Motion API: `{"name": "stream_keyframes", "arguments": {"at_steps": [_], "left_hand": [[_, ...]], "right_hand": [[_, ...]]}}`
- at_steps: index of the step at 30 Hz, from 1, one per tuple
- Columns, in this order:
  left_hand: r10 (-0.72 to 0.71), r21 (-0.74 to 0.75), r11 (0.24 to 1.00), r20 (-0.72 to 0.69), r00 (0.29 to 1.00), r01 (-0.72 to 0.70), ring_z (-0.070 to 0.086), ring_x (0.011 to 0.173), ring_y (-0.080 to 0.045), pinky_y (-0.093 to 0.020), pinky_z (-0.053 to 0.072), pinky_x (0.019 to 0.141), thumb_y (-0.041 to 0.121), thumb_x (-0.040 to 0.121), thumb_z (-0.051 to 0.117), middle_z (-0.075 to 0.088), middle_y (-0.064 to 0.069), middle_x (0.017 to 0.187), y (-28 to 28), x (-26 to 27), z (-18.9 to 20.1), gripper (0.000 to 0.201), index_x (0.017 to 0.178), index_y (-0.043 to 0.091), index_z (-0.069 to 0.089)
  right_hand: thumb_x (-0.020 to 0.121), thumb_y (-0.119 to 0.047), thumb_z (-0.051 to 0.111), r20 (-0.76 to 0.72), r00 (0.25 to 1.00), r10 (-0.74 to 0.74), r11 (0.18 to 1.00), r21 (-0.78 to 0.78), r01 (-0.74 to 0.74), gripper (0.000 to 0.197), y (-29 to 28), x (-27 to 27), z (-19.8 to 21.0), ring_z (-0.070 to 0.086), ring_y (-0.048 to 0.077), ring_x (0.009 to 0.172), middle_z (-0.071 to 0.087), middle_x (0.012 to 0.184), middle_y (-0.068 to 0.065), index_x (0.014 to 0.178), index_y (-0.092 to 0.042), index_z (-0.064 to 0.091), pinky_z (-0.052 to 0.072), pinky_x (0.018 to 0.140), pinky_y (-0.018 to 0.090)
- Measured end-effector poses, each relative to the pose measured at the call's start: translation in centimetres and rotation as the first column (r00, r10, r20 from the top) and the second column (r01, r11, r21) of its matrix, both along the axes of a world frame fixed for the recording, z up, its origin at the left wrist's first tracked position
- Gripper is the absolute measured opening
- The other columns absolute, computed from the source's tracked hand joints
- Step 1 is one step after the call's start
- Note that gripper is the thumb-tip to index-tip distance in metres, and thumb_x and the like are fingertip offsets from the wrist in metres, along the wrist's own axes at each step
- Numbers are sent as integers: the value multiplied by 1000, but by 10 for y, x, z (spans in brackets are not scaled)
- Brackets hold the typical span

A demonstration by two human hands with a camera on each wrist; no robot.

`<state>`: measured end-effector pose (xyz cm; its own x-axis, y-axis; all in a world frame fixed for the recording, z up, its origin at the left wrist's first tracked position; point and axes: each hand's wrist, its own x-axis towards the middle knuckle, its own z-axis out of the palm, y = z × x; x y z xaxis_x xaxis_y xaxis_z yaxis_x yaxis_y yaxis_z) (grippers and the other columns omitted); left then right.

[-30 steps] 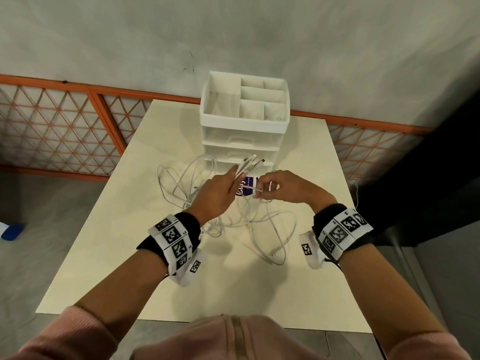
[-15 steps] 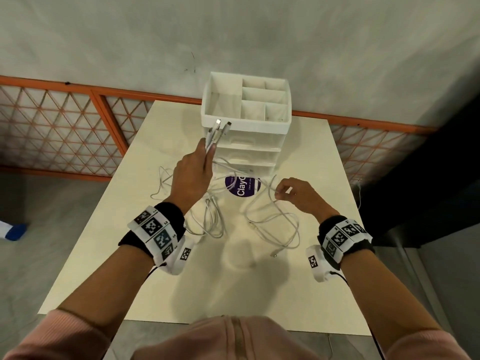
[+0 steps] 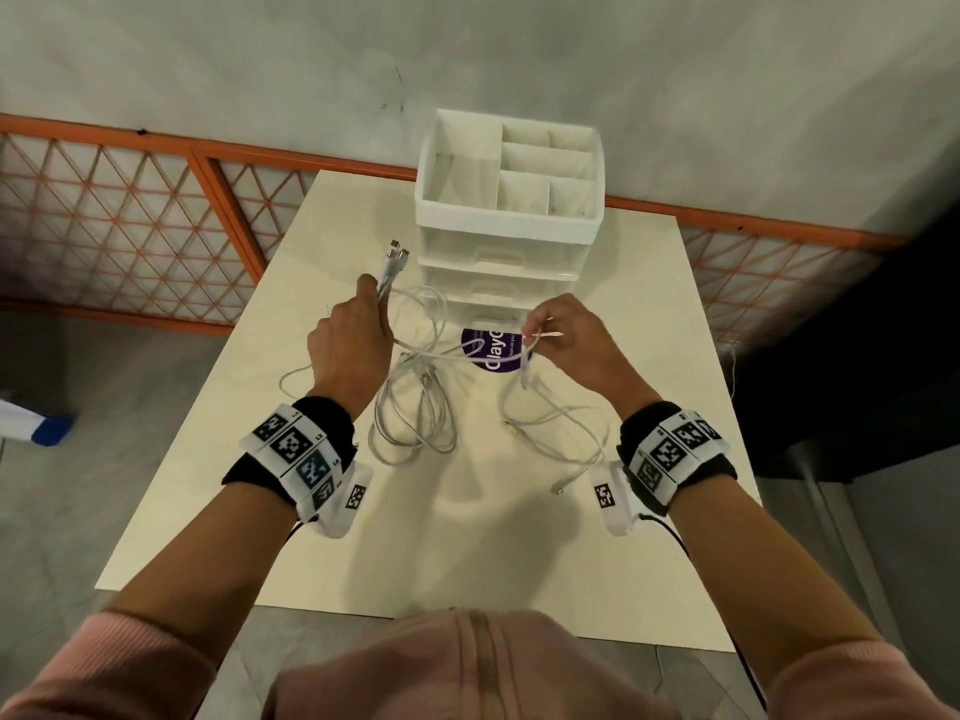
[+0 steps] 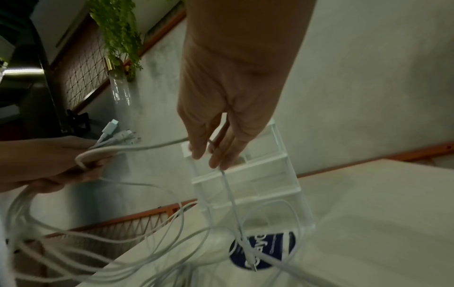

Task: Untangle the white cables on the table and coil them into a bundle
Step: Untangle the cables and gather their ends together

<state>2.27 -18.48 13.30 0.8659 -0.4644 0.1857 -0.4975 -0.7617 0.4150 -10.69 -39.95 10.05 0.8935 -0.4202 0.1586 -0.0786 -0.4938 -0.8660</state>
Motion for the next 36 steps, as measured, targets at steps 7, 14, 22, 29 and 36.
{"name": "stream_keyframes", "arguments": {"at_steps": [7, 14, 22, 29, 36], "left_hand": [[34, 66, 997, -3, 999, -34, 59, 79, -48, -41, 34, 61, 24, 101, 30, 63, -29, 90, 14, 2, -6, 26, 111, 3, 42], [7, 79, 997, -22, 1000, -6, 59, 81, -49, -41, 33, 61, 24, 101, 30, 63, -28, 91, 15, -3, -16, 26, 111, 3, 42], [25, 53, 998, -1, 1000, -25, 59, 77, -47, -40, 33, 59, 22, 101, 31, 63, -26, 86, 19, -3, -15, 23, 108, 3, 42], [15, 155, 988, -6, 1000, -14, 61, 83, -48, -40, 35, 61, 19, 101, 32, 64, -26, 93, 24, -3, -18, 22, 114, 4, 42], [-83, 222, 969, -118, 990, 108, 60, 86, -46, -40, 36, 64, 24, 101, 31, 62, -27, 99, 25, -9, -31, 30, 123, 5, 41]], "right_hand": [[74, 19, 51, 128, 991, -25, 952, -300, 62, 33, 24, 7, -8, 57, 10, 88, 58, 94, 14, 73, -5, 74, 43, 79, 7], [77, 12, 55, 350, 934, -77, 836, -487, 252, 21, 27, 13, 34, 51, 8, 89, 54, 98, 17, 83, -2, 69, 43, 83, 10], [77, 17, 48, 299, 954, -33, 883, -439, 168, 30, 31, 15, 32, 54, 6, 90, 55, 100, 15, 86, -2, 70, 47, 83, 14], [84, 13, 47, -261, 930, 260, 949, -107, -296, 33, 54, -3, -40, 60, 13, 87, 63, 100, 6, 92, -6, 72, 51, 82, 24], [73, 13, 39, -349, 937, 29, 963, -241, -120, 34, 51, -19, -78, 53, 26, 93, 54, 93, 9, 84, -8, 63, 40, 82, 32]]}}
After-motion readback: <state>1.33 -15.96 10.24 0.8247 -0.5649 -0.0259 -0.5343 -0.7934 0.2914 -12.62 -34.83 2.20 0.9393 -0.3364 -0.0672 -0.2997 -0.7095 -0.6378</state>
